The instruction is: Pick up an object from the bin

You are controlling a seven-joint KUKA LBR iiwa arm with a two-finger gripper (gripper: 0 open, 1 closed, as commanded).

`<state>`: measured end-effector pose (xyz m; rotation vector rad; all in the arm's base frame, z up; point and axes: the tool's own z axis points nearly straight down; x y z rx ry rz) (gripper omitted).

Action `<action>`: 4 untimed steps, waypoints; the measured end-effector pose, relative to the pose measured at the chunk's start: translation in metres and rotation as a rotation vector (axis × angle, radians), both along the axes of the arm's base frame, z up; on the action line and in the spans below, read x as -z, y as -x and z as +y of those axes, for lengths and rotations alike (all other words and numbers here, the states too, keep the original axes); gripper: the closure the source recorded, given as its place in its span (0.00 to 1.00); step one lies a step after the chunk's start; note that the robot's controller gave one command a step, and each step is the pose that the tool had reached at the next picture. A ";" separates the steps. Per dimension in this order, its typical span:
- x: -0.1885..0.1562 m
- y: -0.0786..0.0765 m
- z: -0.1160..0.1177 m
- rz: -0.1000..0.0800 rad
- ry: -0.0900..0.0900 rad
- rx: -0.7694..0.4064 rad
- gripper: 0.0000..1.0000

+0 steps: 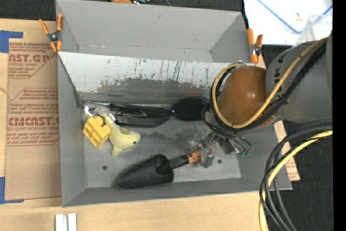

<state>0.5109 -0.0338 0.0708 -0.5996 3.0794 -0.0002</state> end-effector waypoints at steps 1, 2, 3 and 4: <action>-0.010 0.001 0.000 0.012 -0.001 -0.003 1.00; -0.063 -0.007 0.001 0.001 0.000 0.019 1.00; -0.046 0.001 -0.004 0.005 -0.002 -0.003 1.00; -0.008 0.002 -0.009 0.005 -0.003 0.046 1.00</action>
Offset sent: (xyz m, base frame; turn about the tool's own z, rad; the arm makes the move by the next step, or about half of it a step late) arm 0.0110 0.0055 0.0298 0.0612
